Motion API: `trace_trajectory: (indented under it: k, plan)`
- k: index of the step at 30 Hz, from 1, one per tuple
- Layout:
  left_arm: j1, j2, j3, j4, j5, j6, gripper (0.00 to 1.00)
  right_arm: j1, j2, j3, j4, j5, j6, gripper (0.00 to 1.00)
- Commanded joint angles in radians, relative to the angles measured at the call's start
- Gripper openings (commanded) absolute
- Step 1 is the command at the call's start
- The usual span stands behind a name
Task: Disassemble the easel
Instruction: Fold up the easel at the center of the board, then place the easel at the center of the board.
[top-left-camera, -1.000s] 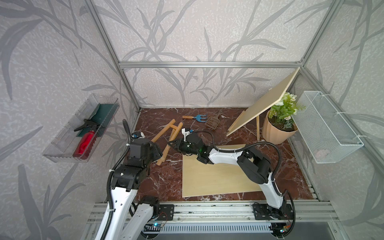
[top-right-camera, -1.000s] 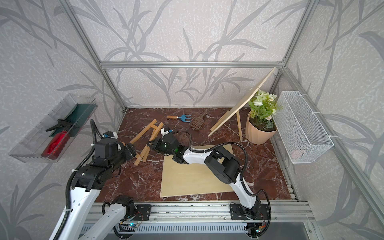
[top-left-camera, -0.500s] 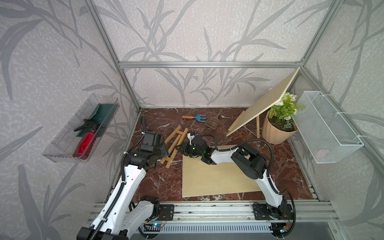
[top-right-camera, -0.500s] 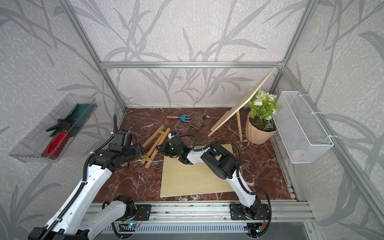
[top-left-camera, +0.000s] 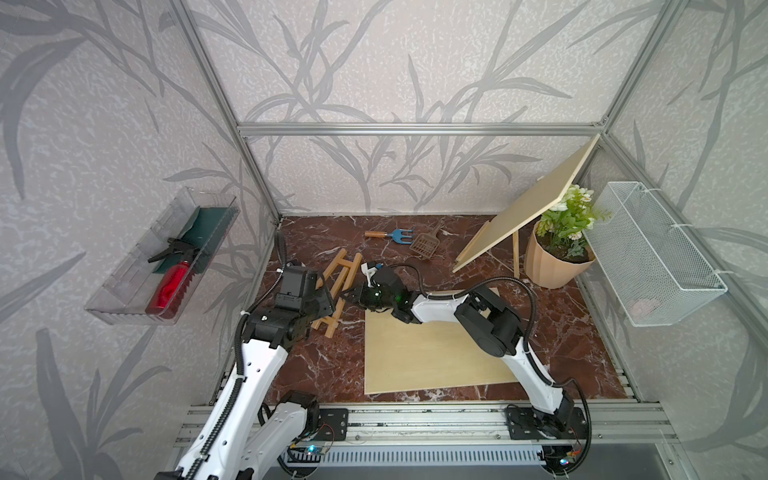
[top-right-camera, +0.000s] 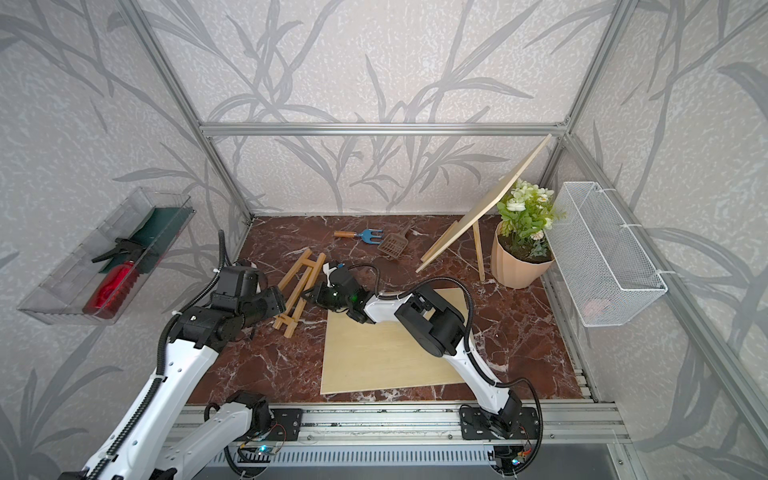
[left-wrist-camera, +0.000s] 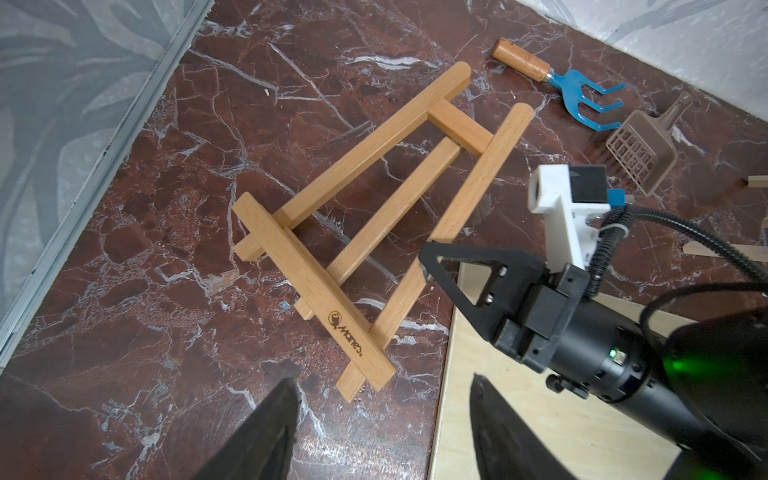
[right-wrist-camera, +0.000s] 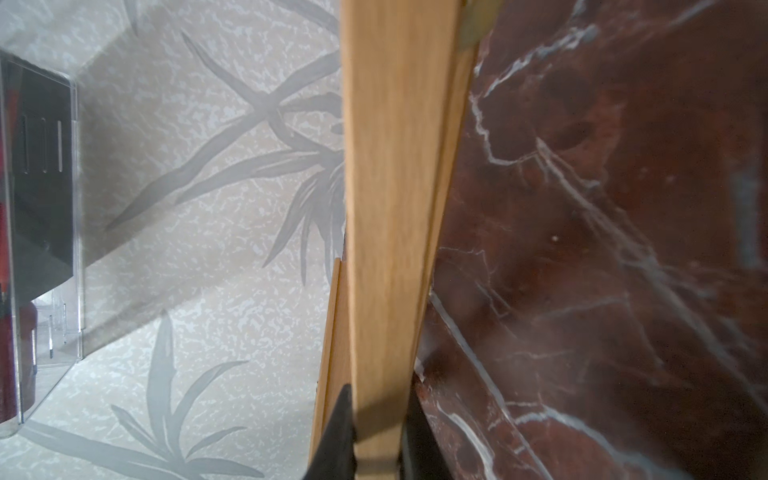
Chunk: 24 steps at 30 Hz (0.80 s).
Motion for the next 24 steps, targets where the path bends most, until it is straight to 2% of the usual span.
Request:
trace_trajectory:
  k: [1, 8, 24]
  plan:
    - [-0.004, -0.034, -0.016, -0.026, -0.033, -0.006, 0.65, 0.017, 0.066, 0.060, -0.120, 0.006, -0.069, 0.00]
    - [-0.003, -0.049, -0.016, -0.025, -0.032, -0.008, 0.65, 0.041, 0.139, 0.196, -0.267, 0.057, -0.097, 0.00]
    - [-0.002, -0.097, -0.019, -0.020, -0.036, -0.012, 0.65, 0.045, 0.333, 0.523, -0.536, 0.088, -0.166, 0.06]
